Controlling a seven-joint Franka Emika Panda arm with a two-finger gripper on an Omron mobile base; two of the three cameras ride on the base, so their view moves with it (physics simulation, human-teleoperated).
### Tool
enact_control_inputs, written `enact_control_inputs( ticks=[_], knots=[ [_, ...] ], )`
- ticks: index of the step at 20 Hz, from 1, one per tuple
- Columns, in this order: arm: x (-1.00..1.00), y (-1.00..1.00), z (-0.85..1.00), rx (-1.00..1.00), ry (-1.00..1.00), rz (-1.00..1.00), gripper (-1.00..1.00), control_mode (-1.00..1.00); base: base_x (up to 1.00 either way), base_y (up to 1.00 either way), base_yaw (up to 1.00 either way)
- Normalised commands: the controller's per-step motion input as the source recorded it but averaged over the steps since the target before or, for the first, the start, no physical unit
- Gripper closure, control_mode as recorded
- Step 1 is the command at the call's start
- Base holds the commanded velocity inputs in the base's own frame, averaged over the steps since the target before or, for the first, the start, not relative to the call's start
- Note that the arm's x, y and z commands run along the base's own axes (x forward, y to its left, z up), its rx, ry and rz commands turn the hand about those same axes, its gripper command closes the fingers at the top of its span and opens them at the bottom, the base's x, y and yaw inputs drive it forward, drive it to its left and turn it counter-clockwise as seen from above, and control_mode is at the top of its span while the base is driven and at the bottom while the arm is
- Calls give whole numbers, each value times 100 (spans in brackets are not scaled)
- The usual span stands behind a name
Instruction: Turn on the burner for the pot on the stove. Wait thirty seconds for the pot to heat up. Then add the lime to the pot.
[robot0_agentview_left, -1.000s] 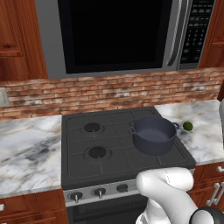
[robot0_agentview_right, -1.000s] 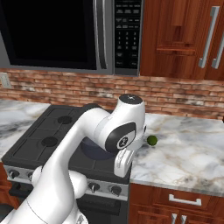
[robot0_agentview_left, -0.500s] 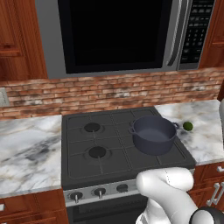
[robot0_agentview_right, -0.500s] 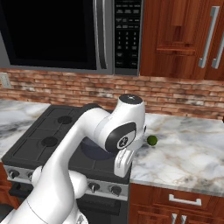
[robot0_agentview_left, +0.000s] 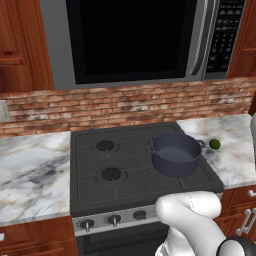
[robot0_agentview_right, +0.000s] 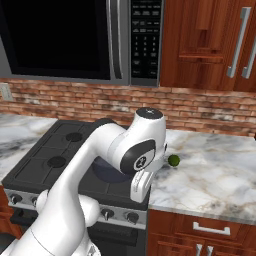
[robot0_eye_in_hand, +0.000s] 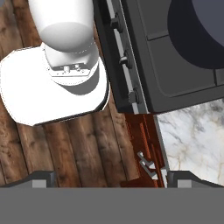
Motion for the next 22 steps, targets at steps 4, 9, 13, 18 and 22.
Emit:
enact_control_inputs(
  ticks=[4, 9, 13, 18, 22],
  knots=[
    [0, 0, 0, 0, 0, 0, -100, -100, 0, 0, 0],
    [0, 0, 0, 0, 0, 0, -100, -100, 0, 0, 0],
    [0, 0, 0, 0, 0, 0, -100, -100, 0, 0, 0],
    [0, 0, 0, 0, 0, 0, -100, -100, 0, 0, 0],
    [0, 0, 0, 0, 0, 0, -100, -100, 0, 0, 0]
  ],
)
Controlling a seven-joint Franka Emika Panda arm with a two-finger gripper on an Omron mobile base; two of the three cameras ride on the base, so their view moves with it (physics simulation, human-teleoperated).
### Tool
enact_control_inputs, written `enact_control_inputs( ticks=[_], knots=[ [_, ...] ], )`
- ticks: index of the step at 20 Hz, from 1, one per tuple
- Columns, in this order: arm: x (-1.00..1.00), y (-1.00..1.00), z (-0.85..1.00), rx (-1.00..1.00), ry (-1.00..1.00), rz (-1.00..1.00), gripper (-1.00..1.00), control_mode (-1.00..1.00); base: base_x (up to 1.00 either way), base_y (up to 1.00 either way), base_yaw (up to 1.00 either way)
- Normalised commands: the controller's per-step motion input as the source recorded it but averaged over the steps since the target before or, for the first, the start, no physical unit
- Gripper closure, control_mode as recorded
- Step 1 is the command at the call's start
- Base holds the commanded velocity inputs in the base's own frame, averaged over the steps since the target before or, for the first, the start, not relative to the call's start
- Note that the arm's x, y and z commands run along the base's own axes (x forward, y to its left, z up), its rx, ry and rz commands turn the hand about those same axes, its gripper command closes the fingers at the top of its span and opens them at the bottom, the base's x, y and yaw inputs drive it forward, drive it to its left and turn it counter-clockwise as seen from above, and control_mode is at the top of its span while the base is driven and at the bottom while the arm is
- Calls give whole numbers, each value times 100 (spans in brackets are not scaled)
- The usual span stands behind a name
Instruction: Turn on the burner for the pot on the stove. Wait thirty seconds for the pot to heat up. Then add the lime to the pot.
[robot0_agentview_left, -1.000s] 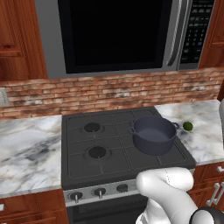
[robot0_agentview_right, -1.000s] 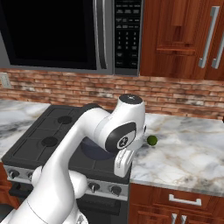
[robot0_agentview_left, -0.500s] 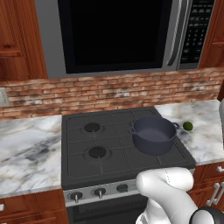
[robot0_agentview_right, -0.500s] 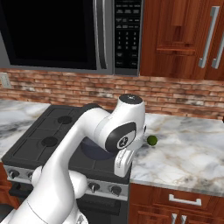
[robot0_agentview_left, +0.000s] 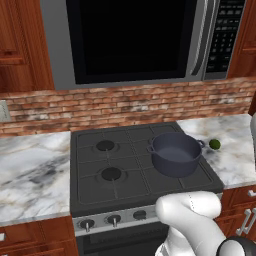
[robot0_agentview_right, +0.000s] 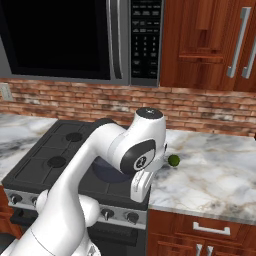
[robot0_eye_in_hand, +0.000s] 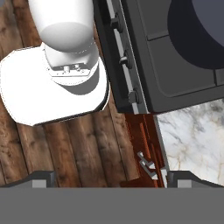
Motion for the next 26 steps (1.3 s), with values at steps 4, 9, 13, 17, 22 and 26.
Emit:
enact_control_inputs(
  ticks=[4, 9, 13, 17, 22, 26],
  knots=[
    [0, 0, 0, 0, 0, 0, -100, -100, 0, 0, 0],
    [0, 0, 0, 0, 0, 0, -100, -100, 0, 0, 0],
    [0, 0, 0, 0, 0, 0, -100, -100, 0, 0, 0],
    [0, 0, 0, 0, 0, 0, -100, -100, 0, 0, 0],
    [0, 0, 0, 0, 0, 0, -100, -100, 0, 0, 0],
    [0, 0, 0, 0, 0, 0, -100, -100, 0, 0, 0]
  ],
)
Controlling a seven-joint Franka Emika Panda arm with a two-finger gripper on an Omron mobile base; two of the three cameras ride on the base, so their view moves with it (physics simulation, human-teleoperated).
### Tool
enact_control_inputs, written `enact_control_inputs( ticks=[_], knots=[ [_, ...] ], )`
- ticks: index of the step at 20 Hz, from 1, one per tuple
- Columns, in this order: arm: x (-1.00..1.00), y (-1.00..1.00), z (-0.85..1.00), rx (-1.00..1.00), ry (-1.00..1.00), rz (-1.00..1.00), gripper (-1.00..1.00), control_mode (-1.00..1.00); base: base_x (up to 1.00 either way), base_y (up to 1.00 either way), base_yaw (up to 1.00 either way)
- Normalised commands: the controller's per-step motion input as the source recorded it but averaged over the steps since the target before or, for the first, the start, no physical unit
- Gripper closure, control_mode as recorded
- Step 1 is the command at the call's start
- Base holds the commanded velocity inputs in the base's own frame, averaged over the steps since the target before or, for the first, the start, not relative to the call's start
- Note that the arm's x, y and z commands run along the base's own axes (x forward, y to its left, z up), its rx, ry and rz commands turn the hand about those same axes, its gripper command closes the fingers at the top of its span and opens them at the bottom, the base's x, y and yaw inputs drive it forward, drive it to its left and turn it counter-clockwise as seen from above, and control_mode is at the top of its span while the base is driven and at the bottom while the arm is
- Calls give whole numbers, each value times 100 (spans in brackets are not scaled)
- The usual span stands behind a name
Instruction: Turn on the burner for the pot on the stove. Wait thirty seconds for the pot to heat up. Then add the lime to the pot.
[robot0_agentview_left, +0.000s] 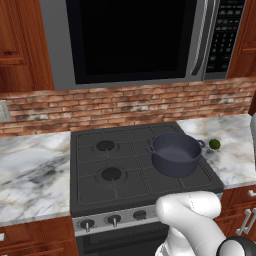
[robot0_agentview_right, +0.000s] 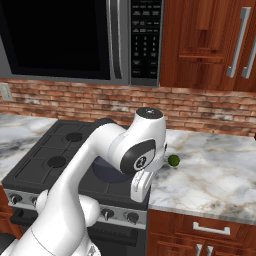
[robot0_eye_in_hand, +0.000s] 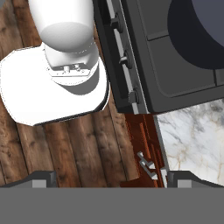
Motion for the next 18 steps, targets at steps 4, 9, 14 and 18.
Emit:
enact_control_inputs(
  ticks=[4, 9, 14, 18],
  knots=[
    [0, 0, 0, 0, 0, 0, -100, -100, 0, 0, 0],
    [0, 0, 0, 0, 0, 0, -100, -100, 0, 0, 0],
    [0, 0, 0, 0, 0, 0, -100, -100, 0, 0, 0],
    [0, 0, 0, 0, 0, 0, -100, -100, 0, 0, 0]
  ],
)
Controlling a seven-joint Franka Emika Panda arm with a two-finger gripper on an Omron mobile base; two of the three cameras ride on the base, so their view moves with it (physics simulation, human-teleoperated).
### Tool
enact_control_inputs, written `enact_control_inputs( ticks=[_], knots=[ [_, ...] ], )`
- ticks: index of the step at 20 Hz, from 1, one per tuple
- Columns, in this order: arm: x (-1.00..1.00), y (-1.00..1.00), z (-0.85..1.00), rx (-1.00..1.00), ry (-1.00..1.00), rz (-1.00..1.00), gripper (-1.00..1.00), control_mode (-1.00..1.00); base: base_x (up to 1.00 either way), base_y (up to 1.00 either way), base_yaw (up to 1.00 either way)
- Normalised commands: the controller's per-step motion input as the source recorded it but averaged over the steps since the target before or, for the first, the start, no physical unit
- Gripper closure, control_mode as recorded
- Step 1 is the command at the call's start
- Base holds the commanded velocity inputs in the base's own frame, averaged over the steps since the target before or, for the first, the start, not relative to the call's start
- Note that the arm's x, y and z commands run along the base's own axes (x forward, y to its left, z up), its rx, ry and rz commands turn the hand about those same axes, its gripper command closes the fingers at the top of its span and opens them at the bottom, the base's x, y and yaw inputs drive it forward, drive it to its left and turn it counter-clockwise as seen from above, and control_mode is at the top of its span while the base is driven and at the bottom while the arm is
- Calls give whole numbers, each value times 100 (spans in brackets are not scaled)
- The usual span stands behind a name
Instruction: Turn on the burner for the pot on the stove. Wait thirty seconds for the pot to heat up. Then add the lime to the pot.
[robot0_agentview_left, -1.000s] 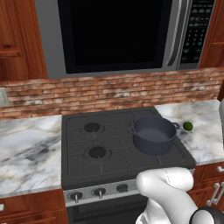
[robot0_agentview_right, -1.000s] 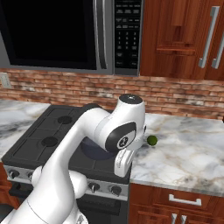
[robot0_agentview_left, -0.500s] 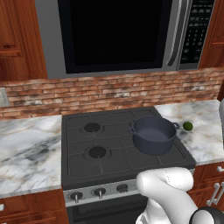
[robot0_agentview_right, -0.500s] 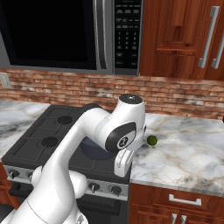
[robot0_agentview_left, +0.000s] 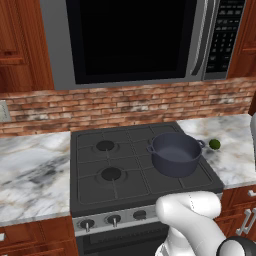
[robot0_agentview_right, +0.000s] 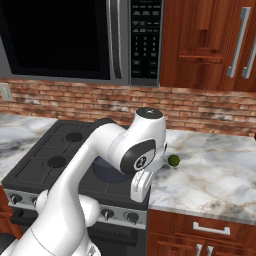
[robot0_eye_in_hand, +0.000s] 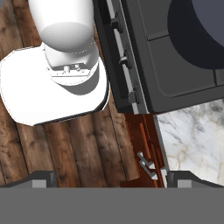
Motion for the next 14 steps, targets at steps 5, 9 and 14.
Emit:
enact_control_inputs(
  ticks=[5, 9, 14],
  knots=[
    [0, 0, 0, 0, 0, 0, -100, -100, 0, 0, 0],
    [0, 0, 0, 0, 0, 0, -100, -100, 0, 0, 0],
    [0, 0, 0, 0, 0, 0, -100, -100, 0, 0, 0]
  ],
)
